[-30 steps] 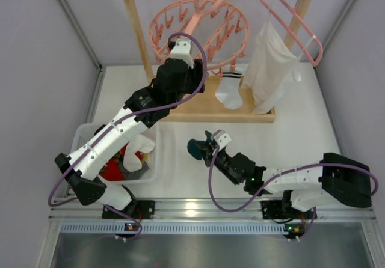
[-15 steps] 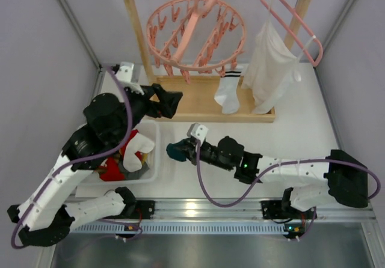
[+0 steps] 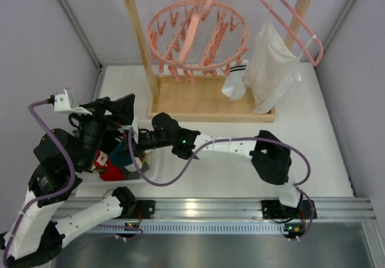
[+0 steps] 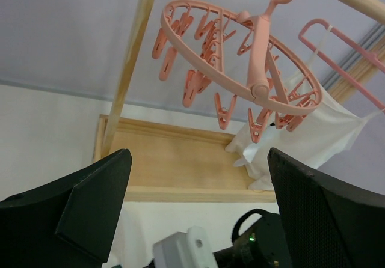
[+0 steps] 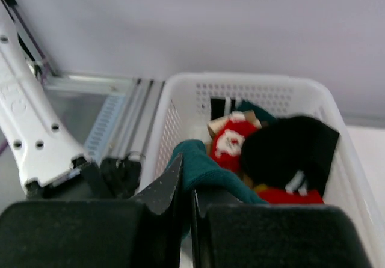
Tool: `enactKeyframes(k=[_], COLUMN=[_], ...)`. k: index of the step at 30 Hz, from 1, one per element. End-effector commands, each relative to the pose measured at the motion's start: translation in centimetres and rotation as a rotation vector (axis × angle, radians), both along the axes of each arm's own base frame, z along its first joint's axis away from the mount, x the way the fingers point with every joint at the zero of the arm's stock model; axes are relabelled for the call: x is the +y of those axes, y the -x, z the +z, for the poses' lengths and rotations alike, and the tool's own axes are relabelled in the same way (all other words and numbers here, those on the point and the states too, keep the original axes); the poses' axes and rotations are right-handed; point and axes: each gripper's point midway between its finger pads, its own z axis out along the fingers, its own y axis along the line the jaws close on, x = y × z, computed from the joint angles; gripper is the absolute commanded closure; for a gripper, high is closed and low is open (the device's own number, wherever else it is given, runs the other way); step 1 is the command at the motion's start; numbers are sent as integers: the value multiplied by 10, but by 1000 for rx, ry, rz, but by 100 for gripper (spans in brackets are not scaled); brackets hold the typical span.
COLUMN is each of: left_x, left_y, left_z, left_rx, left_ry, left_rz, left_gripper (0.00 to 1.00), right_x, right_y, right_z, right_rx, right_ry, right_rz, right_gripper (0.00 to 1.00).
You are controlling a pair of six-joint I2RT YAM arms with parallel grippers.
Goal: Remove the socks clipped to the hanger
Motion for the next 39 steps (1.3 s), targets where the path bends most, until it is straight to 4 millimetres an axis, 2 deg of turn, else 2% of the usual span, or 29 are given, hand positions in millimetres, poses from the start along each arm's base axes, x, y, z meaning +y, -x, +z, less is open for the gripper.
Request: enactKeyframes(k=[1,2,3,4,5,7,9,10,11,12,13,14,15,16,17,19,20,21,22,23,24,25,26,28,29,34,35,37,39], left_x=[16,18,21,23,25,26,29,30,30,32,31,31,29,26,23,12,7,5,-4,-7,-11,-18,-22,-31,-35,-53,-55,-58,-59], left_y=[-2,-2,-2,-1,1,2,4,4,3,4,4,4,4,3,3,-1,-3,-3,-6,-6,-7,-8,-8,-11,-10,-11,-11,-11,-11], left_z=[2,2,2,3,3,4,3,3,0,0,-1,-2,-2,-4,-5,-11,-14,-15,-20,-22,-24,-29,-30,-39,-42,-76,-82,-97,-109], left_rx=[9,9,6,4,1,-2,-1,0,6,6,7,8,6,10,12,26,32,36,49,53,57,66,68,86,89,148,156,179,204], left_ry=[-19,-18,-17,-17,-15,-14,-14,-15,-18,-17,-17,-15,-14,-16,-20,-39,-45,-46,-54,-57,-60,-72,-81,-109,-113,-151,-161,-186,-212], left_rz=[81,92,100,107,111,107,112,115,120,123,123,121,109,99,92,55,44,34,9,-4,-16,-44,-59,-86,-107,-178,-184,-196,-204], left_gripper=[2,2,2,2,2,2,2,2,2,2,2,2,2,2,2,2,2,2,2,2,2,2,2,2,2,2,2,2,2], right_x=[33,44,51,61,69,78,77,69,62,55,42,31,22,7,-6,-29,-41,-51,-67,-81,-95,-113,-129,-163,-181,-267,-281,-313,-347], right_y=[14,14,12,9,3,-7,-11,-12,-12,-17,-15,-15,-23,-20,-21,-30,-32,-41,-41,-50,-60,-62,-71,-89,-96,-134,-139,-158,-179], right_z=[-7,17,14,-18,-6,-26,-31,-11,-21,-17,12,-7,2,29,10,38,24,27,48,30,30,47,26,33,11,-4,-22,-31,-30], right_rx=[44,21,51,86,74,96,101,88,88,89,74,90,81,69,86,76,90,88,77,94,102,113,137,159,179,200,220,237,242], right_ry=[16,-34,-24,42,16,54,64,33,25,11,-41,-6,-35,-82,-50,-107,-75,-80,-117,-85,-86,-124,-88,-107,-69,-76,-38,-32,-66], right_rz=[169,190,190,185,172,143,119,108,97,70,62,49,23,15,-4,-72,-99,-146,-175,-247,-301,-339,-409,-505,-565,-801,-849,-943,-1048], right_gripper=[98,98,96,90,78,42,25,7,1,1,0,1,1,1,0,1,1,1,1,1,0,1,1,0,1,1,1,1,1])
